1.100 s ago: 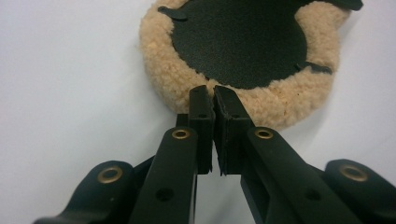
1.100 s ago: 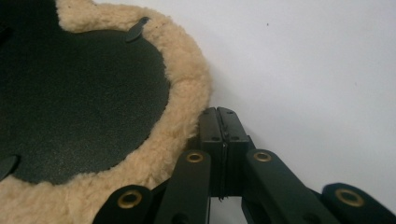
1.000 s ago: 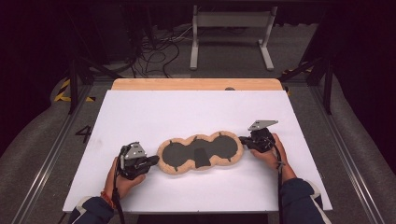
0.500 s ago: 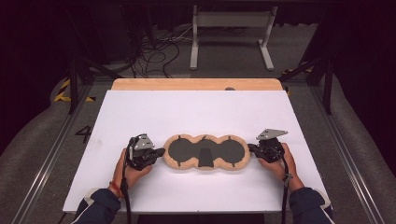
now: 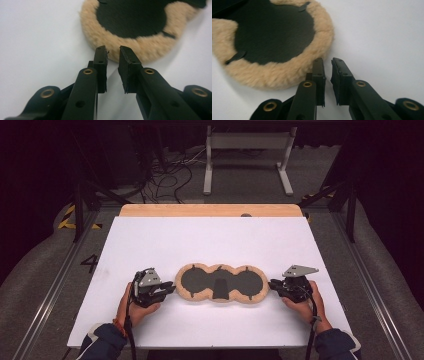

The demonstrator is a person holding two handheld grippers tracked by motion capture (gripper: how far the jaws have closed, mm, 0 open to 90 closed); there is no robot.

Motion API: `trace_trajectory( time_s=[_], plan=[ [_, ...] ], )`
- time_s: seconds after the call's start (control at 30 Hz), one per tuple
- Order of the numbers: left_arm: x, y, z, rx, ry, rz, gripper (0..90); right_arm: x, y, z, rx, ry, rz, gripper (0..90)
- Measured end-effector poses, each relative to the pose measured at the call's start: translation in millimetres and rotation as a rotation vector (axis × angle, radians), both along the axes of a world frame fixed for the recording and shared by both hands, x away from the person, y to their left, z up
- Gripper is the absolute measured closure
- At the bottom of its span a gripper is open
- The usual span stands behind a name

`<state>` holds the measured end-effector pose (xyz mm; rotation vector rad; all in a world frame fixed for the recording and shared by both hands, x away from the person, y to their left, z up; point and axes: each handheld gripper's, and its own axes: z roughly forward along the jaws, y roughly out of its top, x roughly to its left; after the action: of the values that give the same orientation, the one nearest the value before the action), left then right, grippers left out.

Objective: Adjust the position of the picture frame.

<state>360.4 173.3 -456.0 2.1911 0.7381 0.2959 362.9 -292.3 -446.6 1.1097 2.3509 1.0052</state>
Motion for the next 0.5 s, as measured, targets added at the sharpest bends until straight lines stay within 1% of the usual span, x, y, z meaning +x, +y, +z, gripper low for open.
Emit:
trace_trajectory(
  time_s=[0.03, 0.07, 0.1, 0.13, 0.17, 0.2, 0.27, 0.33, 0.43, 0.5],
  plan=[
    [-3.8, 0.2, -0.3, 0.011, 0.003, -0.006, 75.4, -3.1, 0.1, -0.2, 0.0, 0.002, 0.002, 78.1],
    [-7.7, 0.6, -0.1, 0.009, 0.009, -0.014, 74.8, -5.9, 0.2, -0.7, 0.003, 0.004, 0.005, 77.5],
    [-11.2, 0.9, 0.1, -0.011, 0.021, -0.025, 74.3, -8.9, 0.4, -0.8, 0.006, 0.009, 0.004, 76.8],
    [-14.7, 0.2, 0.0, -0.016, 0.025, -0.031, 73.9, -12.0, 0.6, -0.7, 0.015, 0.013, 0.008, 76.3],
    [-17.2, -1.3, -0.1, -0.002, 0.022, -0.041, 73.2, -15.0, 1.2, -0.6, 0.021, 0.013, 0.011, 75.8],
    [-18.9, -2.9, -0.3, -0.001, 0.02, -0.041, 72.7, -17.7, 2.1, -0.8, 0.021, 0.012, 0.018, 75.0],
    [-19.2, -5.6, 0.1, -0.014, 0.022, -0.048, 72.4, -22.3, 4.4, -0.7, 0.019, 0.01, 0.026, 74.7],
    [-17.8, -8.8, -0.9, -0.009, 0.021, -0.052, 71.6, -25.5, 6.4, -0.9, 0.024, 0.003, 0.021, 73.5],
    [-15.9, -12.7, -4.9, -0.002, 0.026, -0.042, 69.4, -29.0, 8.3, -3.1, 0.034, -0.012, -0.007, 74.1],
    [-15.4, -15.9, -7.6, 0.008, 0.028, -0.042, 68.4, -31.0, 8.3, -4.7, 0.046, -0.01, -0.013, 74.6]
  ],
)
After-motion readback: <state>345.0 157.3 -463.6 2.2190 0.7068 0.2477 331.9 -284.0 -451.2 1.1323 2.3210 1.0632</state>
